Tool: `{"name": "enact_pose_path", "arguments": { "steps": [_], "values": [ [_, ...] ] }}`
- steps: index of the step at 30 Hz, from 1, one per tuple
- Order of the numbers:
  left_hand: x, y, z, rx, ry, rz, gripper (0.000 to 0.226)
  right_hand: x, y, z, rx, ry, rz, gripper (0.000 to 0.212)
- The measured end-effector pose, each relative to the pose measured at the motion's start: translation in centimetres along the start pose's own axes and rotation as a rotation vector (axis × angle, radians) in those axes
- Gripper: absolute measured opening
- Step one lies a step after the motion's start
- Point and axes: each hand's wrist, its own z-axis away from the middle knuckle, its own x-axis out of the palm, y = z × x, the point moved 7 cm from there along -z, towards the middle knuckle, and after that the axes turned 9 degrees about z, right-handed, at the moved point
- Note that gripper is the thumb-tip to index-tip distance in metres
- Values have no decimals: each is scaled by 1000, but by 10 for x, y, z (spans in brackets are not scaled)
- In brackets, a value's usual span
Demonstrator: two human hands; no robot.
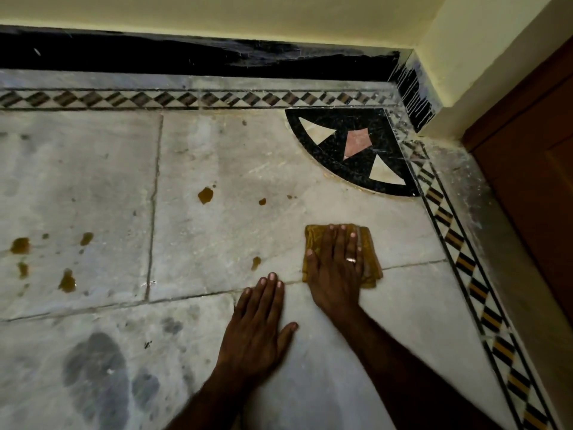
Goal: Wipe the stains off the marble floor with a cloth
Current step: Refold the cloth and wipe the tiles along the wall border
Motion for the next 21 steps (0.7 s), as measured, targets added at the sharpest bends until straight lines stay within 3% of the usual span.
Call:
{"name": "enact_pose_path", "arguments": {
  "steps": [11,15,21],
  "values": [
    [-14,-38,4,-48,43,-24,70,-5,-29,80,-363,41,45,63],
    [-23,-56,3,-89,32,-34,75,-3,5,94,-279,42,96,62],
    [-33,-83,-13,-156,6,-49,82,5,-11,21,-98,-11,36,62]
  ]
}}
